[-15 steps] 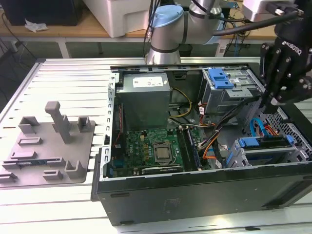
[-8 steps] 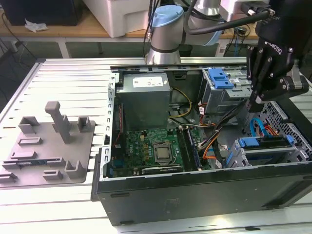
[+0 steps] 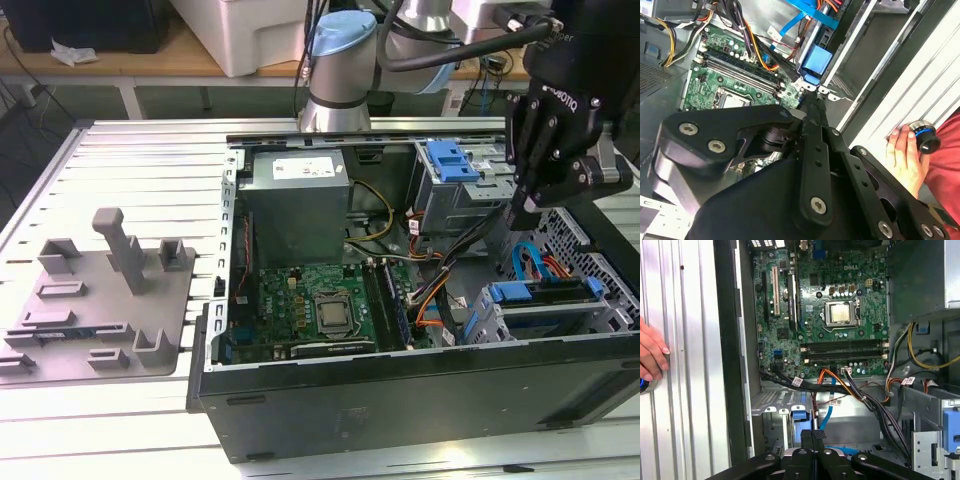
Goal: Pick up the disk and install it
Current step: 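Insert the second disk wire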
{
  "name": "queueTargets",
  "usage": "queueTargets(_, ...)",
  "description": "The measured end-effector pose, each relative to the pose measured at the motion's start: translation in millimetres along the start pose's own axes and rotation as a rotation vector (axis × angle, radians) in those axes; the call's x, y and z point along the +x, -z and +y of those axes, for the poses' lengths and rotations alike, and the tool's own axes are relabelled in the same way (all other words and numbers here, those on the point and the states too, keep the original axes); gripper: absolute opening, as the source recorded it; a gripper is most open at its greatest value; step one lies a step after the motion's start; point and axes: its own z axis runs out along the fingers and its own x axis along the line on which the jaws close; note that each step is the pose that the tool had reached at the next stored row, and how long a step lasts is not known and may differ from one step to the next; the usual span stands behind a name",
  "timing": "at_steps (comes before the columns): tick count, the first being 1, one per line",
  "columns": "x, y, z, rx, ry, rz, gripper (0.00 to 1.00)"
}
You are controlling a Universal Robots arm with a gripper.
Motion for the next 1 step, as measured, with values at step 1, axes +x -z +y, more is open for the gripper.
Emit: queueTargets(1, 0.0, 0.0, 0.1, 0.0, 0.0, 0.0, 0.11)
